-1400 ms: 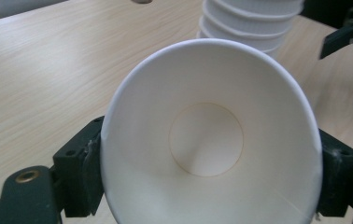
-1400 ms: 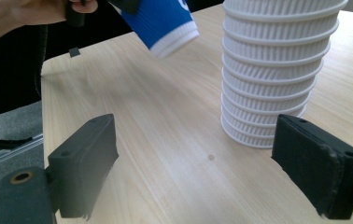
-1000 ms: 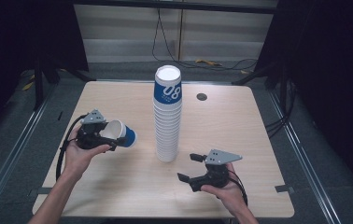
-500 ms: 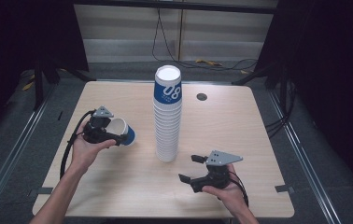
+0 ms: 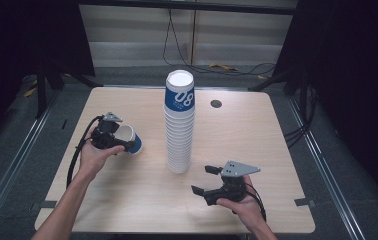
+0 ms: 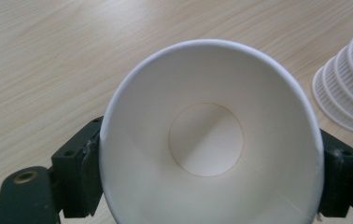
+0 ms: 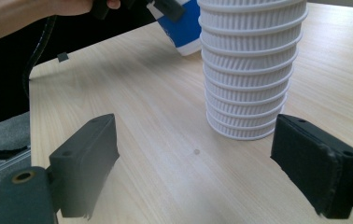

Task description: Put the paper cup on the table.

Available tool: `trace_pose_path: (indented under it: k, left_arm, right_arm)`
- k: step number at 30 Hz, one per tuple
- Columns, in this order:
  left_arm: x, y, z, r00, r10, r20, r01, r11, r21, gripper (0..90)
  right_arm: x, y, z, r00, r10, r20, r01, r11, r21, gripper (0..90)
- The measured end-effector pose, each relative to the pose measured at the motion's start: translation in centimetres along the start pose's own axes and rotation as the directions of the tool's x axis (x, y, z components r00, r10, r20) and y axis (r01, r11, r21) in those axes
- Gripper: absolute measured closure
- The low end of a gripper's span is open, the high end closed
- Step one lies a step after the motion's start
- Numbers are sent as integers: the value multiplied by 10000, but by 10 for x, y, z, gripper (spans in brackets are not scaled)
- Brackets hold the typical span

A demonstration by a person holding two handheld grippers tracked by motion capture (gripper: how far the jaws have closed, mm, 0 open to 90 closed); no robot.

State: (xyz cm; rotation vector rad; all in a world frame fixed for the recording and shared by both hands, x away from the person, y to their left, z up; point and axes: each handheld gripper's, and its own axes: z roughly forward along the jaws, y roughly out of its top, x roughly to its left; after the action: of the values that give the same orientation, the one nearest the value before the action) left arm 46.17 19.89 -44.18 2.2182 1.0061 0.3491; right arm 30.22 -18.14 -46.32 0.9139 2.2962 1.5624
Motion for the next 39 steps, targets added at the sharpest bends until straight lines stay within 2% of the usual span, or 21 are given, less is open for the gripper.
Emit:
trace_pose_path:
  k: [5,11,15,18,28,34,39]
  left_arm:
    - [0,2,6,9998,202,-25,-202,9997,110,153]
    - [-2,3,11,9993,347,-101,-347,9994,-32,143]
    - [-7,6,14,9970,721,-291,-724,9973,-84,141]
    - [-8,8,16,9968,734,-307,-736,9973,-61,141]
    - [-10,8,22,9961,813,-332,-830,9952,-528,134]
    - [-10,5,23,9969,715,-322,-737,9945,-740,131]
    - [-12,5,28,9975,651,-268,-669,9951,-726,127]
  right_arm:
    - [0,0,-1,10000,3,41,-3,10000,27,145]
    - [1,0,0,10000,-60,66,59,10000,76,146]
    - [1,0,-1,9999,-35,105,34,10000,90,146]
    - [1,-1,0,9999,-37,103,36,10000,91,146]
    - [0,-2,-1,9999,8,132,-9,9999,121,146]
    - [-1,-3,-1,9999,20,141,-22,9999,142,146]
    - [-1,-3,-1,9999,2,139,-4,9999,170,146]
